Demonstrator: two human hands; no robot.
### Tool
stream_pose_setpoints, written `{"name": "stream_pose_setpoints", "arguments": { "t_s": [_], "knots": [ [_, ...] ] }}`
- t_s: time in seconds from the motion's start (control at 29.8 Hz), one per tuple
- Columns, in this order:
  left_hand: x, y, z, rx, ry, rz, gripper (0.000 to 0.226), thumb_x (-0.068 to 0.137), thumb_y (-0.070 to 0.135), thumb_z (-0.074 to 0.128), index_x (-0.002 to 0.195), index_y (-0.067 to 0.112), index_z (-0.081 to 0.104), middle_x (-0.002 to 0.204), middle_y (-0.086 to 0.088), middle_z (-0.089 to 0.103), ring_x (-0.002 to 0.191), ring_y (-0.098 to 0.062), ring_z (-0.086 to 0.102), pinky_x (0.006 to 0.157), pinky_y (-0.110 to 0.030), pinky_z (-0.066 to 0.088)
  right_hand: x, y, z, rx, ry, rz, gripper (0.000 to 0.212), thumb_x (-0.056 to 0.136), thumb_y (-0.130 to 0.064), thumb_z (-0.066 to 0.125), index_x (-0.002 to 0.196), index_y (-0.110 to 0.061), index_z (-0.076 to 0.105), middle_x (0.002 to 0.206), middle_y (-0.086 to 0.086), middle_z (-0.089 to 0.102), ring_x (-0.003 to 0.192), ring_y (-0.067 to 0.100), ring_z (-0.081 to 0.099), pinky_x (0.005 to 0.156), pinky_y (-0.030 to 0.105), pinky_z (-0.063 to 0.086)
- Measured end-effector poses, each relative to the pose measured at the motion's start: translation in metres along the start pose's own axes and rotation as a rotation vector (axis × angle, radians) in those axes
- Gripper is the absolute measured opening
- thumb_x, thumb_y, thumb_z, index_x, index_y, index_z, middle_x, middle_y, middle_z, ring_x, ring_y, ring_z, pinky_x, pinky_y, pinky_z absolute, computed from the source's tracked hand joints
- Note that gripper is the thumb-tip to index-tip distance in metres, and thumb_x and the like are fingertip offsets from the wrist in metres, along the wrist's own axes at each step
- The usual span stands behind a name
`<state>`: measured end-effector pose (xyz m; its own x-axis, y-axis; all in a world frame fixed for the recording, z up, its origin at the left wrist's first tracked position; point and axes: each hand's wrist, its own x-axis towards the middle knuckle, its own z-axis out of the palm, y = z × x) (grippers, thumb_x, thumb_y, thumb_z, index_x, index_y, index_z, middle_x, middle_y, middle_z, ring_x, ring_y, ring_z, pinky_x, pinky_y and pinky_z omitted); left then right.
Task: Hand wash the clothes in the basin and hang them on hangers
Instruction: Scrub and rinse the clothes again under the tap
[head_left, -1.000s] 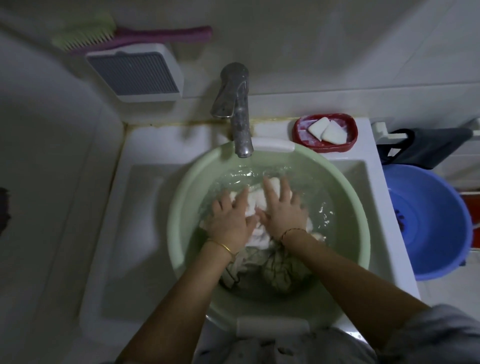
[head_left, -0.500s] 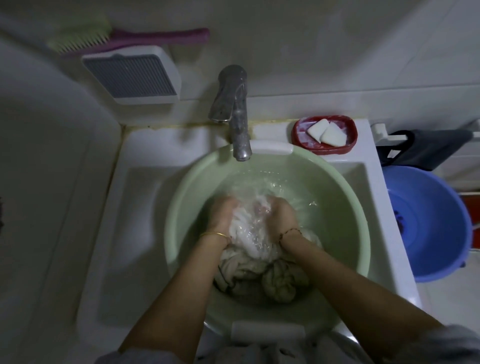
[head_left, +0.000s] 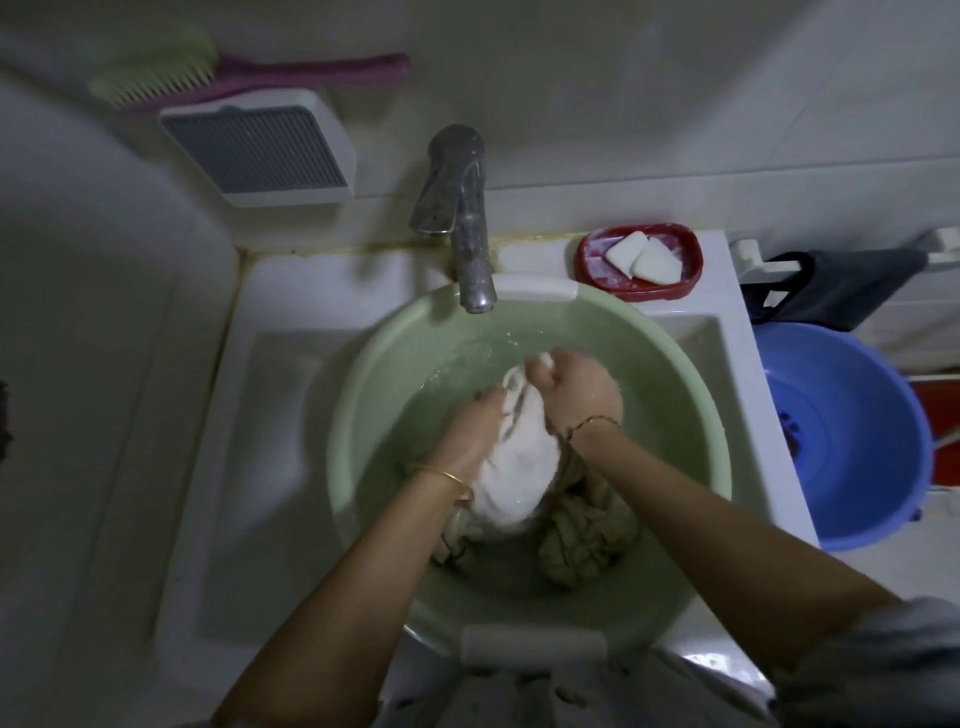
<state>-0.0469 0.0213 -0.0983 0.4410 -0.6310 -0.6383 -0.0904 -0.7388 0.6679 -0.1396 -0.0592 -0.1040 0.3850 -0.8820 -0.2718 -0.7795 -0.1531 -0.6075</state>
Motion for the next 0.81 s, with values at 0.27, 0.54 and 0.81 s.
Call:
{"name": "stream_pose_setpoints", "arguments": {
  "t_s": [0.27, 0.54, 0.81],
  "knots": [
    [0.012, -0.040, -0.003, 1.212, 0.087, 0.212, 0.059, 0.099, 0.048, 0.025, 0.151, 0.032, 0.002, 0.157, -0.011, 0.003, 0.139, -0.036, 0.015, 0.111, -0.049, 0.020, -0.024, 0.042, 0.048, -0.819, -0.369, -0.263, 0.072, 0.096, -0.059, 0.013, 0.147, -0.024, -0.021, 0.157, 0.010, -0.018, 0.144, 0.042, 0.002, 0.111, 0.059, 0.016],
    [0.020, -0.042, -0.015, 1.015, -0.019, 0.179, 0.069, 0.092, 0.041, 0.049, 0.149, 0.031, 0.012, 0.152, -0.015, 0.014, 0.138, -0.036, 0.018, 0.114, -0.045, 0.022, -0.006, 0.044, 0.033, -0.514, -0.457, -0.015, 0.041, 0.100, -0.017, 0.038, 0.139, -0.005, 0.041, 0.141, 0.012, 0.045, 0.125, 0.032, 0.047, 0.100, 0.035, 0.037],
    [0.016, -0.008, -0.043, 0.614, -0.103, 0.236, 0.103, 0.063, 0.044, 0.082, 0.148, 0.030, 0.024, 0.147, -0.011, 0.031, 0.135, -0.025, 0.030, 0.112, -0.036, 0.030, -0.002, 0.014, -0.029, 0.591, -0.524, -0.225, 0.041, 0.055, 0.010, 0.069, 0.090, -0.007, 0.056, 0.086, 0.002, 0.054, 0.074, 0.000, 0.055, 0.063, 0.011, 0.043]
  ]
}}
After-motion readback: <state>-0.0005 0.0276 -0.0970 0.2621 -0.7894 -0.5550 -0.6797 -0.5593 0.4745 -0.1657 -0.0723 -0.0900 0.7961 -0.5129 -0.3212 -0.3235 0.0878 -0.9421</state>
